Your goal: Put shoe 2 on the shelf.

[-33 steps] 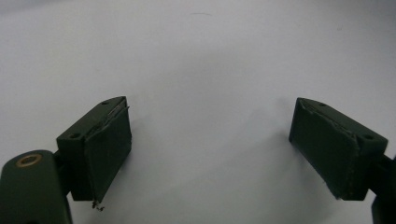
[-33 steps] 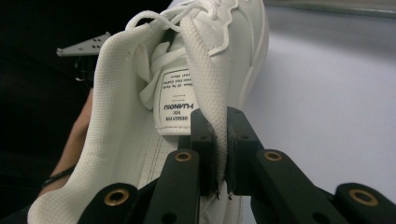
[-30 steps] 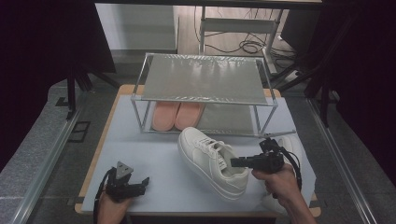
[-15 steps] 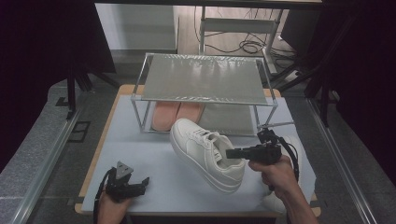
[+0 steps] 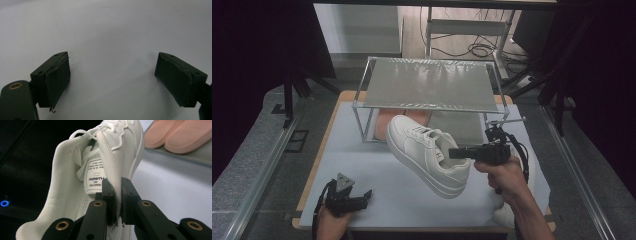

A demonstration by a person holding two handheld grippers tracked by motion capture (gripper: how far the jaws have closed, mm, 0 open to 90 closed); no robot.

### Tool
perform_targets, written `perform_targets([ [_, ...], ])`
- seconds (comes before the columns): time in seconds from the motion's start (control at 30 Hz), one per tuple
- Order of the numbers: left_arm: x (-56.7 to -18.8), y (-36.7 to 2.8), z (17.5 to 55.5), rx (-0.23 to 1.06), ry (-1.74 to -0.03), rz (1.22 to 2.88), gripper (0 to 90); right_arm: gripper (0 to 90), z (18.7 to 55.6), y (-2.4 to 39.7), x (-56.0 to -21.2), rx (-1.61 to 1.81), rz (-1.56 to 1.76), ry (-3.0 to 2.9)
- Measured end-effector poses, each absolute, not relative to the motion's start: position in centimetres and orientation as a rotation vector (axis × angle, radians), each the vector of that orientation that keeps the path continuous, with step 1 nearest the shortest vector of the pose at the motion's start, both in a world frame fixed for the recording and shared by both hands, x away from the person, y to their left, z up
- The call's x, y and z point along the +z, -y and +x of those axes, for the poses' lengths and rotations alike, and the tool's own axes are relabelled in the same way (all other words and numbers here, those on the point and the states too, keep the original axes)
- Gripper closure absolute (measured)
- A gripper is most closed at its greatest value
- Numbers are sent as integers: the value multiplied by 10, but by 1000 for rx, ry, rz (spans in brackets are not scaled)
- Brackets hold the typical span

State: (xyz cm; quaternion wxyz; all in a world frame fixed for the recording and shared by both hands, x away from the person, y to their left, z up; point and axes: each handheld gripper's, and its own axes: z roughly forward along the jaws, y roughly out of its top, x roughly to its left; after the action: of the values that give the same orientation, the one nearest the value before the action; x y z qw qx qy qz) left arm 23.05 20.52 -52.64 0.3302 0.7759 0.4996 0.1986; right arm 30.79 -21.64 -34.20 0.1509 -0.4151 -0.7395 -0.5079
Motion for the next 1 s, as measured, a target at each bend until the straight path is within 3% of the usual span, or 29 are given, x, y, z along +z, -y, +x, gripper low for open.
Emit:
perform_targets([
  [1.0,-527,-205,230,521,-1306,2027,132,839,356,204,-301,-1641,-1340,1975],
])
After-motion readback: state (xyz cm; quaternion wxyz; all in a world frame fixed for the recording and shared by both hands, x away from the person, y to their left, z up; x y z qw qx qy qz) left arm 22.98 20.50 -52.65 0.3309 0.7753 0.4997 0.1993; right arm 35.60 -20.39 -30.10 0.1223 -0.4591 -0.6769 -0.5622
